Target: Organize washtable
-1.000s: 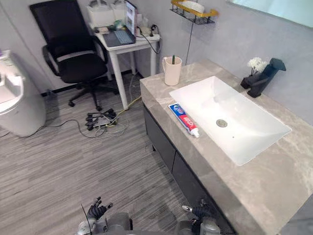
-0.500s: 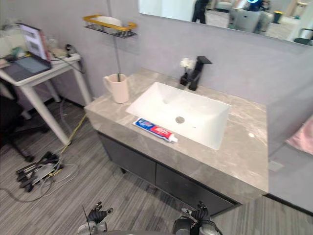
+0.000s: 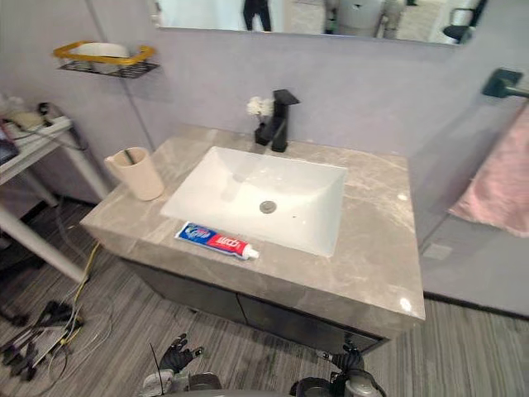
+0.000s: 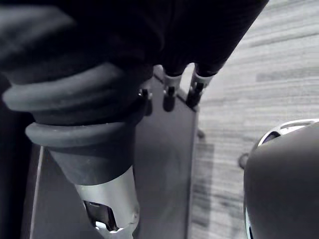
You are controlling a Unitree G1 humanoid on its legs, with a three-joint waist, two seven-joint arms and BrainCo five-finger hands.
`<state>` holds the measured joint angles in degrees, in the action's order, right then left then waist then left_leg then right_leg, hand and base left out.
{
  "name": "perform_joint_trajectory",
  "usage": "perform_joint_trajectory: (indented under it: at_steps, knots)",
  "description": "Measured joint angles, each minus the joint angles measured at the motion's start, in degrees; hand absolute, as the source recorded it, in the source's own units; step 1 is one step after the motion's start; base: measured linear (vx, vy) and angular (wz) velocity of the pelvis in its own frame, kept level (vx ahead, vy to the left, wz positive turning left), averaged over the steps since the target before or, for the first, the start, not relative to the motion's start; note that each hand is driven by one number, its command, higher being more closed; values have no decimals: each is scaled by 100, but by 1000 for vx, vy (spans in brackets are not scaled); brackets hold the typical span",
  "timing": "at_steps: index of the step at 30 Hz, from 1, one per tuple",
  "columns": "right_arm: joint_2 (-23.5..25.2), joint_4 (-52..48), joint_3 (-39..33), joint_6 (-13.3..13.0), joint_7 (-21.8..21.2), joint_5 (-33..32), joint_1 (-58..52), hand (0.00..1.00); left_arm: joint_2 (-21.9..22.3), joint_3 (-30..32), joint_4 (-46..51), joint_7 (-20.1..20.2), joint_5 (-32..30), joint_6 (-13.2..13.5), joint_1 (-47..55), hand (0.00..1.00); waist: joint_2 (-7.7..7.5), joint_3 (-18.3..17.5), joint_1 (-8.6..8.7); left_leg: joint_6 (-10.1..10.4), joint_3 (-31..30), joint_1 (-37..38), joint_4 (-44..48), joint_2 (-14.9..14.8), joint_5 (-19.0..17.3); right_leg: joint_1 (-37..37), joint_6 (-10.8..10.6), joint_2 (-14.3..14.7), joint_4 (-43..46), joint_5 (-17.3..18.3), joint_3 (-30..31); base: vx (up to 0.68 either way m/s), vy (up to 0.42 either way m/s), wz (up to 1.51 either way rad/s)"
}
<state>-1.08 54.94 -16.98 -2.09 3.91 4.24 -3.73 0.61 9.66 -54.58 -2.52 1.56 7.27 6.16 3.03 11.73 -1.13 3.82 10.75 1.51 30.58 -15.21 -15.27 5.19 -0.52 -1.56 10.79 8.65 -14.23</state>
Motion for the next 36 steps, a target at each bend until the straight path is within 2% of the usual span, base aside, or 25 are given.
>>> perform_joint_trajectory:
  at_steps: [1, 2, 3, 4, 5, 8, 10, 12, 17, 21, 26, 27, 33, 36]
  knots:
    - [4, -1, 1, 2, 13, -15, -3, 0, 3, -1, 1, -7, 3, 6, -1, 0, -18, -7, -18, 26, -194, -3, -336, 62, 16, -17, -18, -37, -12, -80, 98, 166, 204, -100]
    - [-7, -1, 2, 8, 40, -27, -23, 0, 14, -3, -3, -20, 1, 11, -12, 0, 20, -46, -32, 170, -781, 27, -1269, 202, 138, -66, -80, -74, 4, -114, 296, 131, 217, -76]
    - [-21, -2, 6, 5, 54, -25, -32, 0, 33, 1, -23, -21, 5, 5, -13, 0, 49, -75, -36, 456, -953, 33, -1431, 231, 419, -88, -158, -73, 24, -105, 379, 165, 276, -81]
    - [1, 21, -2, 13, 108, -25, -72, 0, 17, -17, -61, -28, 0, 5, -19, 0, 74, -174, -68, 443, -858, 136, -1492, 340, 450, -63, -319, -147, -23, -172, 510, 269, 291, -41]
    - [120, 11, -1, 11, 110, -15, -149, 0, -62, -23, -100, -24, -5, 7, -23, 0, -133, -332, -25, 344, -749, 145, -1499, 475, 393, 16, -408, -304, -190, -252, 524, 290, 284, -27]
    - [254, 12, -1, 11, 111, -9, -223, 0, -190, -25, -160, -21, -19, -14, -17, 0, -302, -441, -7, 327, -742, 207, -1445, 726, 385, 135, -445, -495, -334, -268, 528, 186, 165, 1]
    - [301, 1, -159, 98, 169, -22, -232, 0, -194, -57, -181, -20, -84, -44, 4, 0, -310, -444, -18, 253, -643, 373, -1491, 853, 343, 311, -480, -641, -471, -274, 548, 179, 168, -9]
    - [300, -7, -171, 109, 183, -40, -231, 0, -188, -87, -189, -17, -122, -46, 4, 0, -298, -438, -12, 247, -563, 517, -1603, 924, 347, 344, -483, -667, -497, -277, 638, 86, 87, -25]
    - [275, -6, -165, 98, 129, -143, -235, 0, -161, -121, -225, -23, -122, -57, 10, 0, -275, -448, 13, 159, -547, 685, -1874, 911, 417, 363, -500, -638, -496, -266, 633, -7, -6, -4]
    - [184, -4, -160, 65, 106, -143, -240, 0, -77, -106, -224, -45, -115, -56, 27, 0, -179, -464, 8, 138, -566, 829, -2118, 918, 480, 374, -547, -634, -492, -300, 630, -89, -9, 3]
    - [172, 33, -149, 16, 98, -144, -240, 0, -49, -10, -222, -131, -82, -55, 54, 0, -214, -447, 1, 157, -585, 913, -2321, 928, 596, 373, -557, -630, -504, -330, 639, -87, -8, -1]
    - [94, 277, -167, 8, 96, -144, -192, 0, -88, 129, -338, -127, 50, -50, -1, 0, -326, -480, -131, 153, -767, 1016, -2481, 1023, 698, 551, -573, -647, -800, -493, 607, 0, 0, 0]
    - [93, 276, -167, 8, 96, -157, -193, 0, -88, 130, -337, -127, 54, -49, -1, 0, -327, -480, -130, 153, -766, 1007, -2482, 1023, 698, 543, -573, -647, -804, -493, 605, 0, 0, 0]
    - [80, 277, -169, 3, 94, -390, -215, 0, -90, 130, -337, -128, 138, -48, 0, 0, -333, -487, -129, 153, -743, 914, -2481, 1016, 697, 445, -573, -647, -810, -494, 609, 0, 0, 0]
